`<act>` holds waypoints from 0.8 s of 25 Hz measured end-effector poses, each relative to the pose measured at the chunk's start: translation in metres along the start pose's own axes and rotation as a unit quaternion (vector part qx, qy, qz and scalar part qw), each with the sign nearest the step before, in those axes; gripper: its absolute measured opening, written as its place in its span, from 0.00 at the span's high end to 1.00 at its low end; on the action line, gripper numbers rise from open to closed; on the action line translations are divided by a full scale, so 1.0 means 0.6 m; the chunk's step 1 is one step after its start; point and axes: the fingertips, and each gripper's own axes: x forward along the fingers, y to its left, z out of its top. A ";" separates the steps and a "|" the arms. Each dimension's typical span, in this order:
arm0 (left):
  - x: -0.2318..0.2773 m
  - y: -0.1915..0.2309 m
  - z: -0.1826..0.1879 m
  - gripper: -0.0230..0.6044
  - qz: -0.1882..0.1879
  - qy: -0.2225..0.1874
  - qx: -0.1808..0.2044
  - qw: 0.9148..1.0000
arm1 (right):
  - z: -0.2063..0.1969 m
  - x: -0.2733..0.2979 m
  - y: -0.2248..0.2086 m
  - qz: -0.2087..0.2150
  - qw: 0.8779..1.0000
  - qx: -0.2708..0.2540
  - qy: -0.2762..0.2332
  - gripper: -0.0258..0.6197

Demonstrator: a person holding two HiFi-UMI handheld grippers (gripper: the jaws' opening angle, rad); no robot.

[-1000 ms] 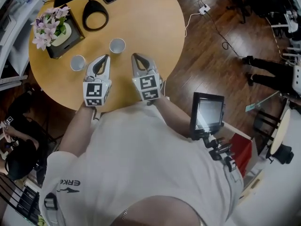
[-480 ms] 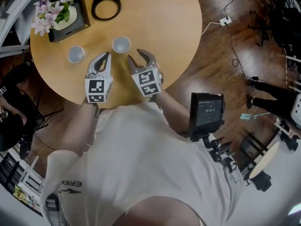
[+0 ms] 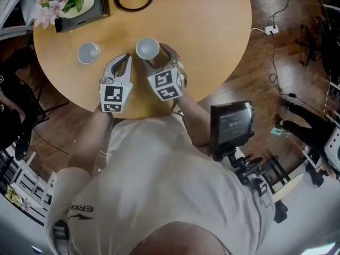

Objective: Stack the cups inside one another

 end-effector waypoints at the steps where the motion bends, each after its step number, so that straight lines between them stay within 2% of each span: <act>1: 0.002 0.001 -0.004 0.96 -0.001 0.002 0.000 1.000 | 0.000 0.007 0.000 0.000 1.000 -0.004 0.000 0.45; 6: -0.003 0.002 -0.008 0.96 -0.006 0.009 0.000 1.000 | 0.008 0.018 0.002 -0.007 1.000 -0.027 -0.001 0.45; 8: -0.017 0.003 -0.003 0.96 -0.006 0.008 0.000 1.000 | 0.018 0.011 0.006 -0.015 0.999 -0.029 -0.006 0.49; 13: -0.030 0.005 0.005 0.96 -0.010 0.002 0.009 1.000 | 0.024 0.004 0.003 -0.027 0.999 -0.026 -0.012 0.50; 20: -0.044 0.016 0.033 0.96 -0.025 -0.029 0.026 0.999 | 0.061 -0.014 0.007 -0.057 0.997 -0.025 -0.046 0.50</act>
